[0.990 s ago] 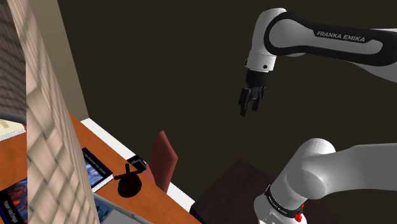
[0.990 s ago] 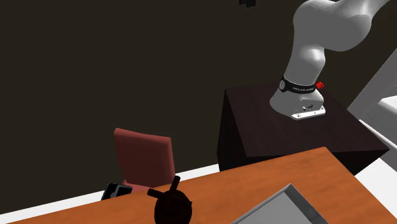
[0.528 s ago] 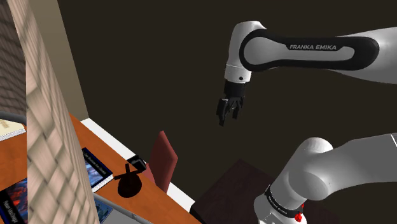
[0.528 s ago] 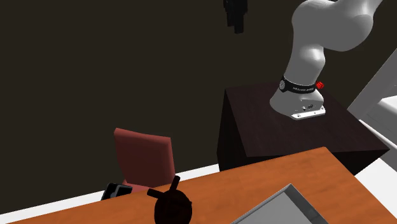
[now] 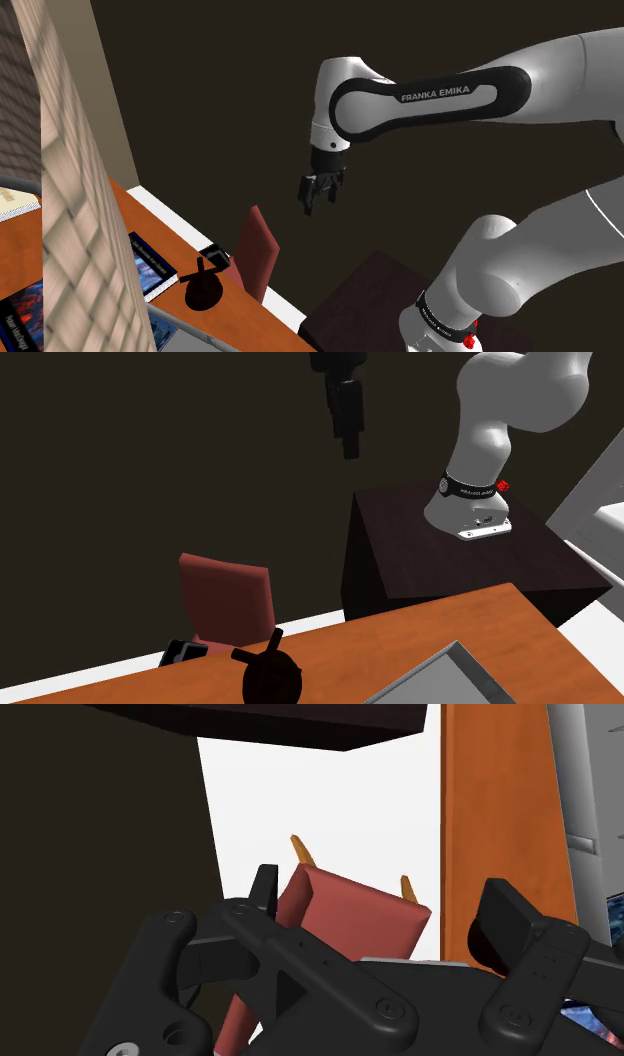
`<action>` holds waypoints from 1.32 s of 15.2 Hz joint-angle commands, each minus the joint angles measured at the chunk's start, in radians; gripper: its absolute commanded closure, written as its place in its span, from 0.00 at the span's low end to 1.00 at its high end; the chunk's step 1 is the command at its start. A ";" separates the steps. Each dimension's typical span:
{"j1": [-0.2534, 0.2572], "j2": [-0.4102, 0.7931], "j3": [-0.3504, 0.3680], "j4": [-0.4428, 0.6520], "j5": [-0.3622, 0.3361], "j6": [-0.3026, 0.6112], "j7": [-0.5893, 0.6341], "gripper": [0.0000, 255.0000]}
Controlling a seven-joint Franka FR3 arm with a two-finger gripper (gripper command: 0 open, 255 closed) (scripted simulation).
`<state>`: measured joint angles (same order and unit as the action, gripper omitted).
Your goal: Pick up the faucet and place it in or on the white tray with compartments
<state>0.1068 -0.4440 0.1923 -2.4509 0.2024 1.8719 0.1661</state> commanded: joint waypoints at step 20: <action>0.159 0.757 0.187 0.447 -0.248 0.367 0.350 0.00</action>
<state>0.2476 0.2640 0.3799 -2.0526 -0.0198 2.2391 0.4915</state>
